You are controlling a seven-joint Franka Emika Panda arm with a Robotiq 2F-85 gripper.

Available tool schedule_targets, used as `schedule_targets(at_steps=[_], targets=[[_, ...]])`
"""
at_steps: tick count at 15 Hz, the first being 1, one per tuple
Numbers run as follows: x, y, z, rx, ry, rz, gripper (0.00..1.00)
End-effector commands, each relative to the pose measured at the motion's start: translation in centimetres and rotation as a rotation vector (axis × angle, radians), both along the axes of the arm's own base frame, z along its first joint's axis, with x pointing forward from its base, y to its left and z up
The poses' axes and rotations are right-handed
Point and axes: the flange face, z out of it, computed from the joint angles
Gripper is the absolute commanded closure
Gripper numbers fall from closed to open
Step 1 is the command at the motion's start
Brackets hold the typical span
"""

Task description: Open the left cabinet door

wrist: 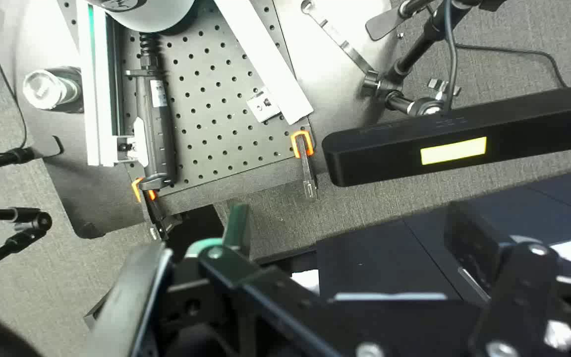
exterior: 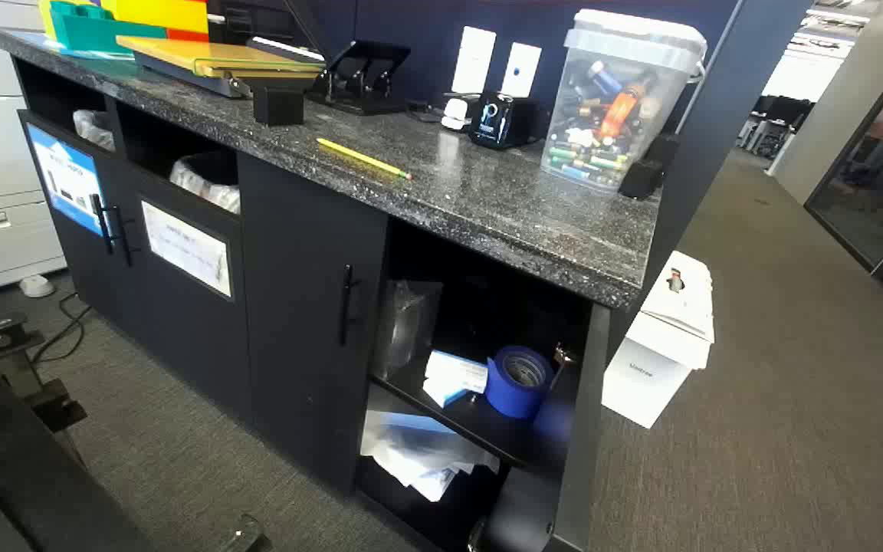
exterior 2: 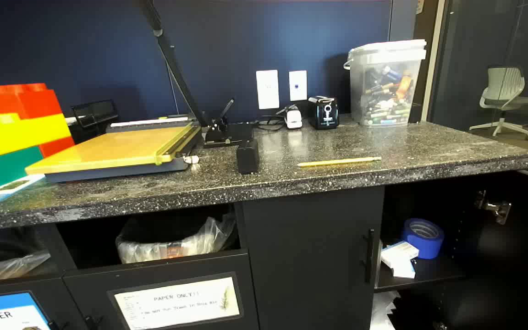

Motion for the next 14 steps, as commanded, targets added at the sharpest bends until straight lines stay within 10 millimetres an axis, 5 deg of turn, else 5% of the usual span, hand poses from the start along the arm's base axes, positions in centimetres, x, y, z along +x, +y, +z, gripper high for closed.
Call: schedule_targets(at_steps=[1,7,10,14], targets=[[0.0,0.0,0.1,0.000,-0.001,0.000,0.00],[6.5,-3.2,-1.8,0.012,-0.018,-0.060,0.00],[11.0,-4.7,-5.3,0.043,-0.051,-0.099,0.00],[16.7,-5.3,-12.5,0.132,-0.137,-0.148,0.00]])
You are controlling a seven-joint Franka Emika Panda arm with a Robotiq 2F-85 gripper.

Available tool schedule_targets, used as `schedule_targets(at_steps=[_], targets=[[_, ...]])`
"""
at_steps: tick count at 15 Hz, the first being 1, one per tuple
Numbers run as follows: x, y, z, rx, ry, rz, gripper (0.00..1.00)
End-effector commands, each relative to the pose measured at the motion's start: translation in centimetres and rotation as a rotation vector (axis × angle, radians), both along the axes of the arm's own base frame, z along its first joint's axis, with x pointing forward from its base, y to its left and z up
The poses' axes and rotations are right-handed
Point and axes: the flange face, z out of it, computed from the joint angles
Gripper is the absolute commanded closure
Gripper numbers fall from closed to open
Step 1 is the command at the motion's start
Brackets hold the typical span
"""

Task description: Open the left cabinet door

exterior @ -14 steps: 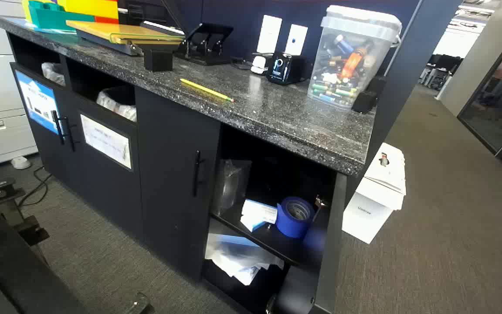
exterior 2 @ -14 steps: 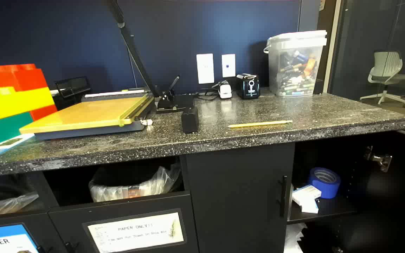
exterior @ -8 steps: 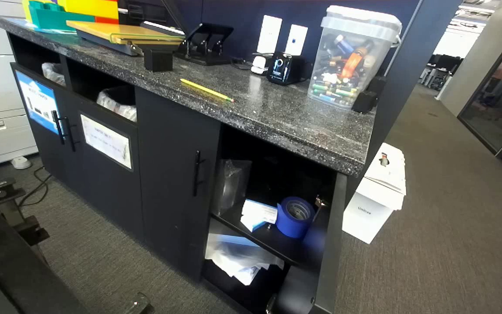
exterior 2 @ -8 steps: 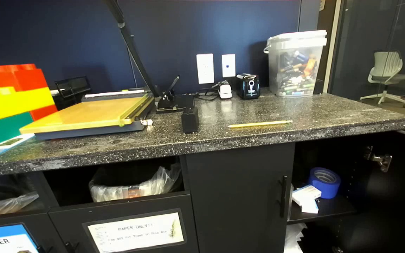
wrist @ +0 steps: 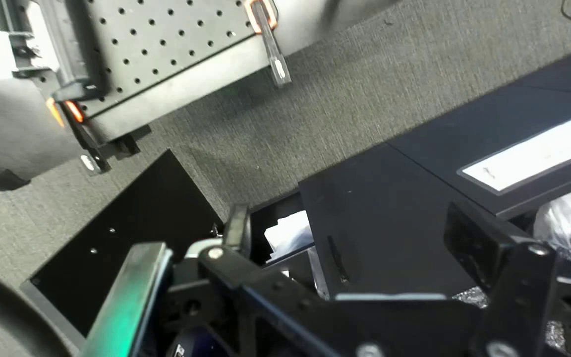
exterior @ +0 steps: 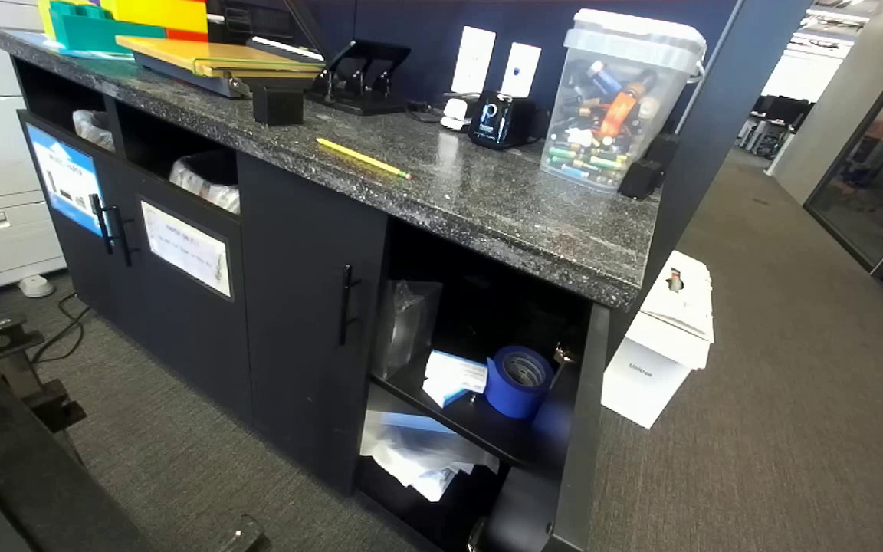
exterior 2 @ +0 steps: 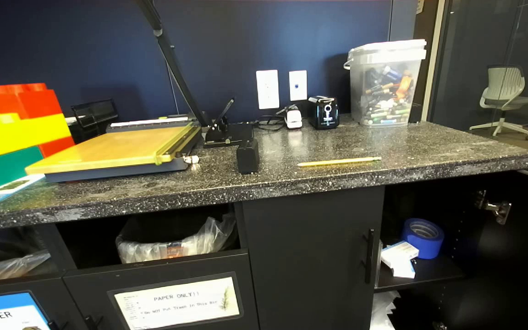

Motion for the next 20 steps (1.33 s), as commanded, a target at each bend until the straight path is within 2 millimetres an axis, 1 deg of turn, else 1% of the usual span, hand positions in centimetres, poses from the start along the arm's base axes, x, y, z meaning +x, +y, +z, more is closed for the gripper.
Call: schedule_targets(at_steps=[1,5,6,8,11,14,16,20], targets=[[4.8,-0.3,-6.4,0.055,-0.047,-0.015,0.00],[7.7,-0.4,-14.2,0.066,-0.084,-0.017,0.00],[8.3,-0.5,-16.3,0.059,-0.091,-0.020,0.00],[9.2,-0.9,-19.8,0.045,-0.116,-0.021,0.00],[10.3,-1.3,-24.7,0.011,-0.162,-0.014,0.00],[11.9,-1.3,-28.8,-0.024,-0.210,-0.014,0.00],[12.9,-0.9,-32.0,-0.055,-0.235,-0.013,0.00],[14.7,0.9,-37.3,-0.110,-0.320,0.011,0.00]])
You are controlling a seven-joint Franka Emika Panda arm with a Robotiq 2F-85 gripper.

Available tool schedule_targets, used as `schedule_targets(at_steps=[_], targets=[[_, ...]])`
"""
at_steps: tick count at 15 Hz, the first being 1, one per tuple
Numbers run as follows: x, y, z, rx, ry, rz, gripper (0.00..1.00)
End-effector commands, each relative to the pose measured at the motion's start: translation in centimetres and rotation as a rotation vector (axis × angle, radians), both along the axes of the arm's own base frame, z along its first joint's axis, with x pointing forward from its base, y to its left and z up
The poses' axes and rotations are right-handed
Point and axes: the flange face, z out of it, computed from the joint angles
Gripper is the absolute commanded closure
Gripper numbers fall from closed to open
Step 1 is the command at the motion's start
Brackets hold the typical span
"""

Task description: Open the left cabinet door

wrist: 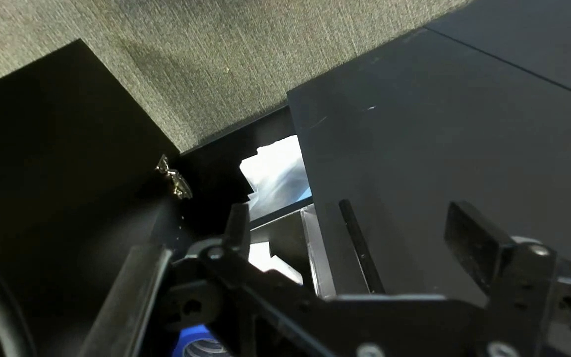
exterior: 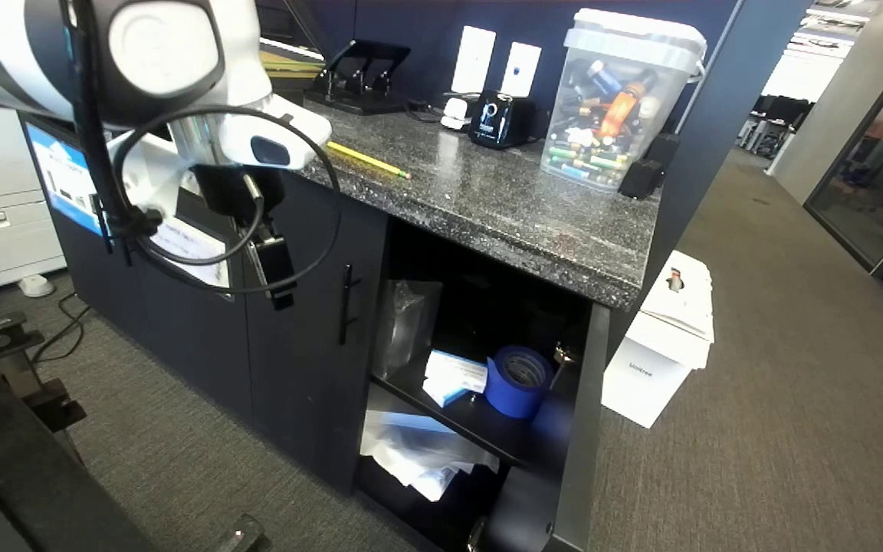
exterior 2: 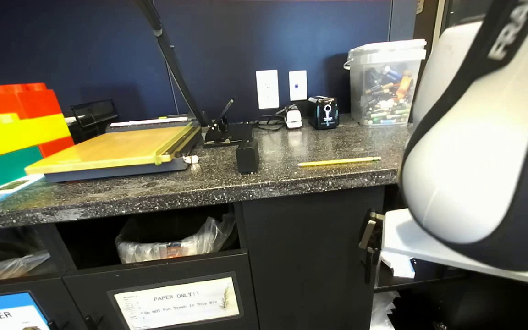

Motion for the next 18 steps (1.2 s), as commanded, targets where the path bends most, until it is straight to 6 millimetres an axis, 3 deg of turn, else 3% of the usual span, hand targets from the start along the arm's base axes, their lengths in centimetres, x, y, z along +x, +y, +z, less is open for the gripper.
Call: schedule_targets(at_steps=[1,6,15,16,17,18], targets=[[2.5,1.8,-4.5,-0.055,-0.097,0.009,0.00],[5.1,3.2,-8.5,-0.113,-0.190,-0.012,0.00],[9.1,2.2,-11.1,-0.186,-0.286,-0.063,0.00],[9.4,2.3,-11.3,-0.192,-0.295,-0.062,0.25],[9.7,2.4,-11.3,-0.192,-0.306,-0.063,0.26],[10.0,2.5,-11.3,-0.195,-0.313,-0.066,0.35]])
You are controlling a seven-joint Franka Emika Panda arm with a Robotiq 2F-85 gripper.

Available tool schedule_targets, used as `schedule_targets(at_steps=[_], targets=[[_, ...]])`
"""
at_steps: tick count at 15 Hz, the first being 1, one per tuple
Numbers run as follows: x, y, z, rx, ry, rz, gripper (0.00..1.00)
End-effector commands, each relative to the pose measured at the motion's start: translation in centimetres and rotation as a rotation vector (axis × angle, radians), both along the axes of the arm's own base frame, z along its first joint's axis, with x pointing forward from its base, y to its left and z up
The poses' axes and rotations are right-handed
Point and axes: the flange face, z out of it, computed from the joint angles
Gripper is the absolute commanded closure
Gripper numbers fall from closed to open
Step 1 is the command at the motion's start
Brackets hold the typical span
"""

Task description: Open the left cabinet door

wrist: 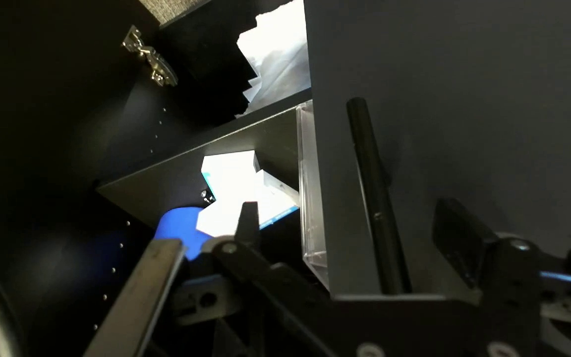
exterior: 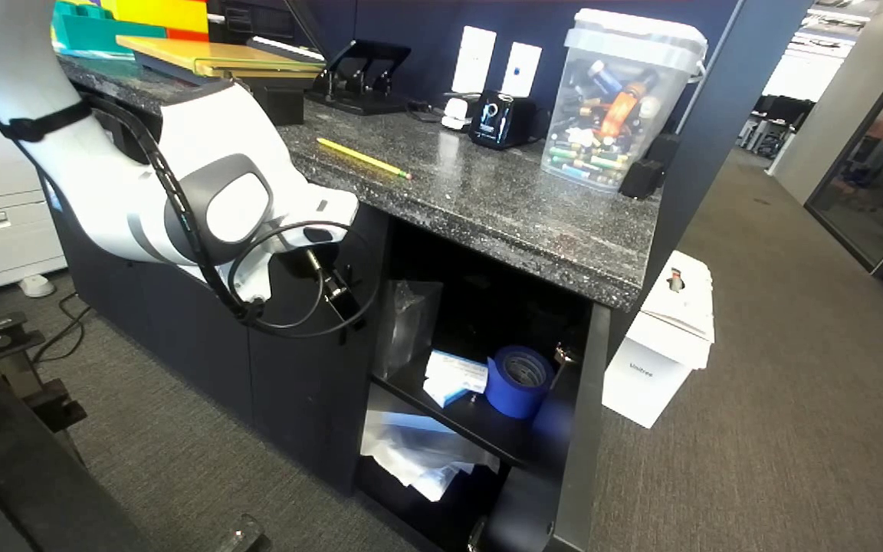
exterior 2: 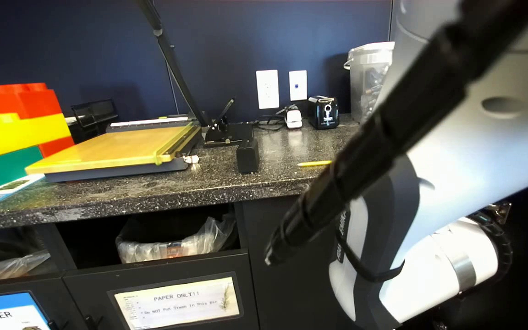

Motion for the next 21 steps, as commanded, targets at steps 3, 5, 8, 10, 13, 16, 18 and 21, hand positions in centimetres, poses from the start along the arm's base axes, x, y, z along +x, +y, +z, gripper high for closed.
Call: schedule_targets(at_steps=[3,5,8,10,13,16,18,21], targets=[[2.0,1.3,-0.3,-0.014,-0.064,-0.017,0.58],[2.2,1.7,0.1,-0.002,-0.058,-0.023,0.73],[3.1,1.7,2.8,0.073,0.024,-0.045,0.94],[4.8,0.0,5.3,0.112,0.128,-0.054,1.00],[6.3,-1.6,5.3,0.142,0.282,0.007,0.96],[6.0,-1.8,3.2,0.157,0.388,0.015,0.96],[5.6,-1.2,2.4,0.151,0.394,0.007,0.96],[3.6,0.4,1.9,0.155,0.393,0.052,0.96]])
